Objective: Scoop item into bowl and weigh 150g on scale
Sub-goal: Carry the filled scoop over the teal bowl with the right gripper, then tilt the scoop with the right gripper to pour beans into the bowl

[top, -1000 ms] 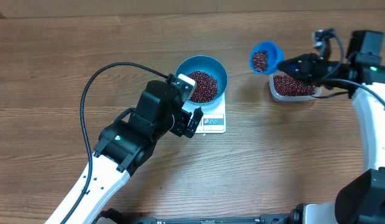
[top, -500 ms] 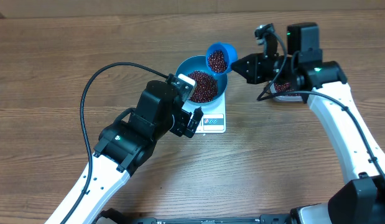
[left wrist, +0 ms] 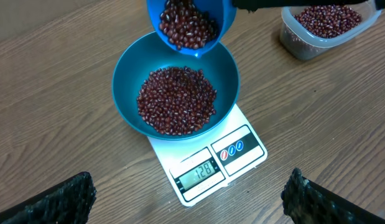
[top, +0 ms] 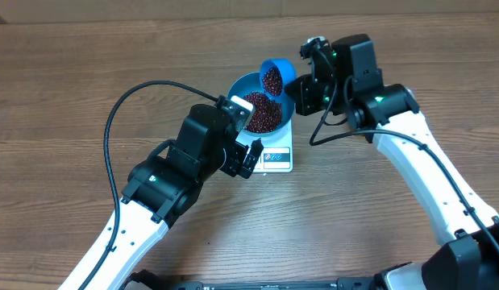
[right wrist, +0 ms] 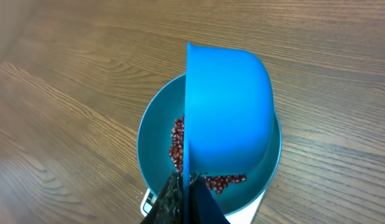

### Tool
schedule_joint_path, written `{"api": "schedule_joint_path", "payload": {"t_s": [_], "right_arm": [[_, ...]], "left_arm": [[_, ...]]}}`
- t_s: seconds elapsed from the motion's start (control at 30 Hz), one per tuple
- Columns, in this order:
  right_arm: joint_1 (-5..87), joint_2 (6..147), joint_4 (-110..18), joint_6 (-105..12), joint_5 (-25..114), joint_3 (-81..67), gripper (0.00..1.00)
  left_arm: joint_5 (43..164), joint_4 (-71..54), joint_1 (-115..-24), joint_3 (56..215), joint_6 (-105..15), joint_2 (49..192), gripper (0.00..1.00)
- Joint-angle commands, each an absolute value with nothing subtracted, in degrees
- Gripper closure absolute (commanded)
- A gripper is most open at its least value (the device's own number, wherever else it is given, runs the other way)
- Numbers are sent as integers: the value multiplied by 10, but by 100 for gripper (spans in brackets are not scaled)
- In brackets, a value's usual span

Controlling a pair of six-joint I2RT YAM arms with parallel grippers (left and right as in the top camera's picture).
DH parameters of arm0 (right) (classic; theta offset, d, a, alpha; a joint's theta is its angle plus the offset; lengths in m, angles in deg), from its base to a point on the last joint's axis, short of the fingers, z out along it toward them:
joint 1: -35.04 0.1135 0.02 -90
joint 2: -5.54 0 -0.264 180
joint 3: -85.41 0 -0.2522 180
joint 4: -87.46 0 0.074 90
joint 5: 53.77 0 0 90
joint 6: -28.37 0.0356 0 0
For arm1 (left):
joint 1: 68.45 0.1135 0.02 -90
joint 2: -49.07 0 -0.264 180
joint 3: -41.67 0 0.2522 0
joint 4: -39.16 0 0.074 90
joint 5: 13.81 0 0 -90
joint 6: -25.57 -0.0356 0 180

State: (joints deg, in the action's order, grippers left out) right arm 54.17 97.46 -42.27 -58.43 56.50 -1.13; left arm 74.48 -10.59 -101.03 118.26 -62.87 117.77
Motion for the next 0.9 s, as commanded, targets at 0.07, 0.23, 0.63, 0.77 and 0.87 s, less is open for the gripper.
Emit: {"api": "schedule_joint_path", "payload": {"t_s": [0.07, 0.23, 0.63, 0.77, 0.87], "right_arm": [[569, 990, -422, -587, 510, -10, 96], [587, 1007, -426, -586, 488, -10, 96], [621, 1007, -421, -587, 399, -10, 96], [632, 1007, -421, -587, 359, -10, 96], [638, 1007, -421, -587, 346, -10, 96]], "left_arm": [[744, -103, -1008, 1198, -627, 1178, 0], [748, -103, -1008, 1198, -627, 1178, 0], [748, -103, -1008, 1198, -627, 1178, 0], [747, -103, -1008, 1198, -627, 1178, 0], [747, -103, -1008, 1198, -627, 1178, 1]]}}
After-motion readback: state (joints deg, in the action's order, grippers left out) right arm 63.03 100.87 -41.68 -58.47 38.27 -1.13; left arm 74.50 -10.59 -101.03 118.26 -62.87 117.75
